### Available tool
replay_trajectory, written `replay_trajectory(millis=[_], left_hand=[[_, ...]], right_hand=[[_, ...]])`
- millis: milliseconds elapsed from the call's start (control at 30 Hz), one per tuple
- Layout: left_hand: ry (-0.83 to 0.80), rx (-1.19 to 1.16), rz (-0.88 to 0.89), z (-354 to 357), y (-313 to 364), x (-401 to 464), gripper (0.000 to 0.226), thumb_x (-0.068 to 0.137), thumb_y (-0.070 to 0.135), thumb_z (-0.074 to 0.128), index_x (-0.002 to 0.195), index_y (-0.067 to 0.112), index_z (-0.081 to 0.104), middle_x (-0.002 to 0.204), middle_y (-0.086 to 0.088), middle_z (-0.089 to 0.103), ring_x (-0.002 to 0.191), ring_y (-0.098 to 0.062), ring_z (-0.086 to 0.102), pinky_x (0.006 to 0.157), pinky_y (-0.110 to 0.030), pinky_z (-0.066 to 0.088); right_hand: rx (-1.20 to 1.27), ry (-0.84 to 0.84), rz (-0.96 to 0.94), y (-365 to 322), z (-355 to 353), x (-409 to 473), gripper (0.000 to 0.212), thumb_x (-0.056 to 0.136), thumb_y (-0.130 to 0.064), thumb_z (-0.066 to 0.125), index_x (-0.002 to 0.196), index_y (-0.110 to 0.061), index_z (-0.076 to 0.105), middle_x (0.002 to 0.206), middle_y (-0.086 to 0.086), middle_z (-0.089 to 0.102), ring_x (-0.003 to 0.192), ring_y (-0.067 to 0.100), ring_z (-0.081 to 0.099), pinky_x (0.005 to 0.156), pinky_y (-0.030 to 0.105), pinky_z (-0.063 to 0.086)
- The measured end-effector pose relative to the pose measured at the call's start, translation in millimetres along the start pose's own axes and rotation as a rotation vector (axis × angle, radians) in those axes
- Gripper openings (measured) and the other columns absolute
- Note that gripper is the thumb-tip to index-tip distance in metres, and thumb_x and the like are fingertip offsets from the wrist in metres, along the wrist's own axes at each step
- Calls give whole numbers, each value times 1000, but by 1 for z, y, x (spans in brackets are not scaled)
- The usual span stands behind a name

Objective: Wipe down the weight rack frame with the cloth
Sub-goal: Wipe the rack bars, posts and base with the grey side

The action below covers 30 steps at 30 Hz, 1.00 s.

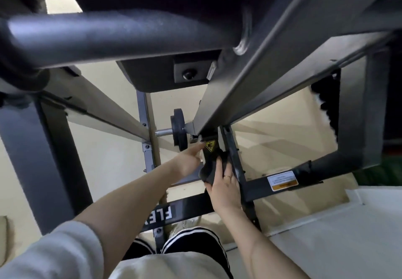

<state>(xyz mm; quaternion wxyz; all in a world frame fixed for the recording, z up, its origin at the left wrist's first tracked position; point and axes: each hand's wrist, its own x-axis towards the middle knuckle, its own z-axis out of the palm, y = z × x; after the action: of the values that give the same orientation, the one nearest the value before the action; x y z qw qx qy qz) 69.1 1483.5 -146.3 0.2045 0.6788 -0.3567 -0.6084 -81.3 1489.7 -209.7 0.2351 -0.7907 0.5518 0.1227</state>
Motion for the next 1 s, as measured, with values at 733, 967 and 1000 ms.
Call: replay_trajectory(millis=[733,967,1000], left_hand=[[-63,1073,205,46,-18,3,64,93,23,44,151,16,16,158,-8,-13,146,-22,-10,117,-33,-4],[-35,1276,198,63,-19,1,65,98,28,40,151,15,6,158,-10,-14,146,-24,-3,117,-34,4],[-18,1287,204,65,-17,1,66,98,28,41,151,14,5,158,-10,-12,145,-27,2,117,-36,10]], right_hand=[[-291,52,-49,109,-41,-6,44,92,-26,42,135,-15,45,144,5,41,137,26,27,117,38,9],[-216,-60,-302,87,-26,-12,61,95,-55,15,141,-24,39,145,-1,40,138,20,26,116,36,-3],[-248,-60,-279,101,-32,-7,55,97,-53,19,141,-27,38,144,-2,41,138,20,26,117,39,-2]])
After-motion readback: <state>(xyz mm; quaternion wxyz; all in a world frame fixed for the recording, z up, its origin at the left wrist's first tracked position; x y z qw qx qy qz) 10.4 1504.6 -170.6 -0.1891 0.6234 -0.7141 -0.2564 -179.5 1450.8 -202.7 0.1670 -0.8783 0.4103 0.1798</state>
